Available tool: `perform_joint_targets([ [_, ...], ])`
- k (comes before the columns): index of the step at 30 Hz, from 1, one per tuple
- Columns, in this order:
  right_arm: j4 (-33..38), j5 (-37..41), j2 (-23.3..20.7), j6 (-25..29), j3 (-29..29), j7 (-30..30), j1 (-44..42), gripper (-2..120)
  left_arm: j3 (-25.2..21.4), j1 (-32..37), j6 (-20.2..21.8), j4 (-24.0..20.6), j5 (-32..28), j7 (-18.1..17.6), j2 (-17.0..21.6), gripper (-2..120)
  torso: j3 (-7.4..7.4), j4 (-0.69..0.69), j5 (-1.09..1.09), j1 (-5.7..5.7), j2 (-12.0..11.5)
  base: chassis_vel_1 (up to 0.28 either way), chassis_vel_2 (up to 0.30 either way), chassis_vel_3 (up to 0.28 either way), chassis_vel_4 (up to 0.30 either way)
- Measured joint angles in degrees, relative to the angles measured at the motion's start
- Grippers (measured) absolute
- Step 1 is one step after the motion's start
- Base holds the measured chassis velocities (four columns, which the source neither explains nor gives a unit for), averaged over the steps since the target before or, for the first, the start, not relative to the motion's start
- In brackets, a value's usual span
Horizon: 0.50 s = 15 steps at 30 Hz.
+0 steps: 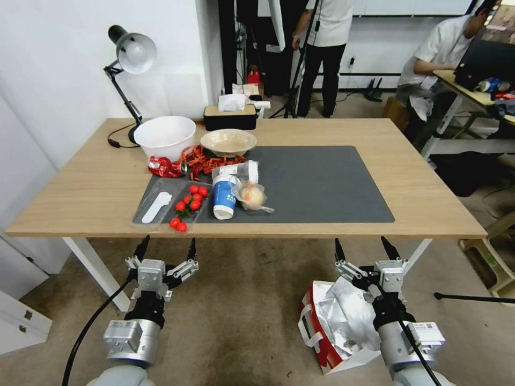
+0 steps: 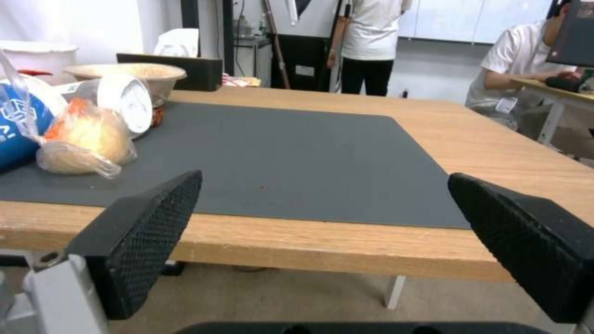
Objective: Pick up the food delivery bag from the floor and place it on the table.
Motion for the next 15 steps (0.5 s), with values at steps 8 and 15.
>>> perform_joint_targets([
  [8, 0.00, 0.00, 0.00, 0.00, 0.00, 0.00, 0.00, 100, 0.00, 0.00, 0.00, 0.00, 0.00, 0.00, 0.00, 100, 0.00, 0.00, 0.00, 0.00, 0.00, 0.000, 0.000, 0.000, 0.000],
  [15, 0.06, -0.21, 0.07, -1.32, -0.47, -0.59, -0.02, 100, 0.68, 0.40, 0.32, -0.18, -0.01, -0.62, -0.23, 100, 0.00, 0.00, 0.00, 0.00, 0.00, 0.000, 0.000, 0.000, 0.000],
])
